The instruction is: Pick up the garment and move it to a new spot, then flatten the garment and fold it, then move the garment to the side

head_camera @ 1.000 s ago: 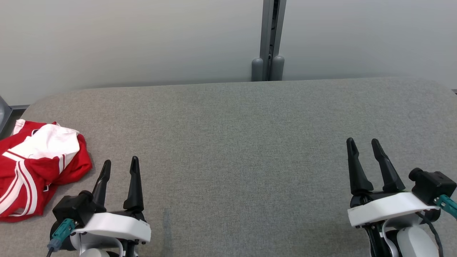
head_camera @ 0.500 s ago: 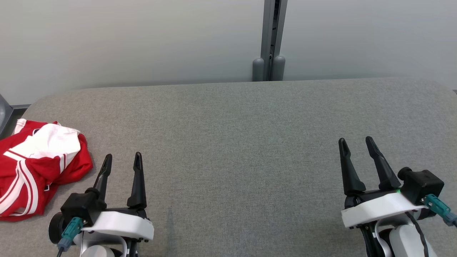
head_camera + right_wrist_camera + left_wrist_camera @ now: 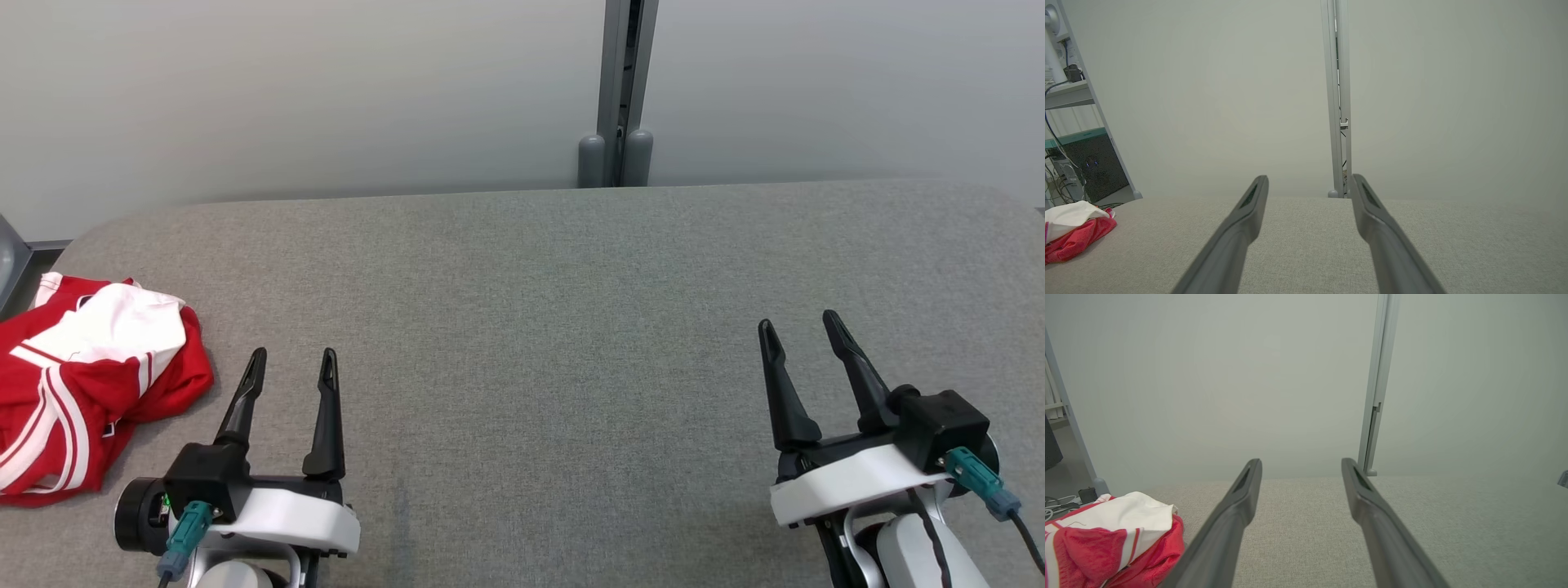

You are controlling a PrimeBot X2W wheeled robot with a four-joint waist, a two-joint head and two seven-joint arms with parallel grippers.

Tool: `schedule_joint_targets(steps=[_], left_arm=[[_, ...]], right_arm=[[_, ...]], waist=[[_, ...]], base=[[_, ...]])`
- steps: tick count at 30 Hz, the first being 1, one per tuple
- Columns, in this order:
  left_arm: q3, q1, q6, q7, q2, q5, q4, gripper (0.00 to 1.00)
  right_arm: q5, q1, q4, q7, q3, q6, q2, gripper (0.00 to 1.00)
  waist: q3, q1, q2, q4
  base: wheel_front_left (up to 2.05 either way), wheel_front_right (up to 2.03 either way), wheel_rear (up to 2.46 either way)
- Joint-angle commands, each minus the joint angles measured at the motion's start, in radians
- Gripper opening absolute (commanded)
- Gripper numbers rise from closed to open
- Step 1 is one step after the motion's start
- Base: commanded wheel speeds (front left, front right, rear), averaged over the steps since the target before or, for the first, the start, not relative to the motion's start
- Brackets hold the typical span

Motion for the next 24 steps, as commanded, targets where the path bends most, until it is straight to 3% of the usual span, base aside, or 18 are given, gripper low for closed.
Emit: schedule_joint_targets(steps=[1,24], left_arm=[[-0.001,0.0,0.006,-0.009,0.005,0.02,-0.004,1.0],[0.001,-0.01,0.006,-0.014,0.005,0.026,0.009,1.0]], right_arm=[[-0.023,-0.013,0.004,-0.012,0.0,0.002,-0.009,1.0],[-0.032,-0.013,0.005,-0.018,0.001,0.002,-0.009,1.0]], waist=[[0.0,-0.0001,0.0,0.0],[0.006,-0.0001,0.0,0.008]], base=[[0.0,0.0,0.0],[0.0,0.0,0.0]])
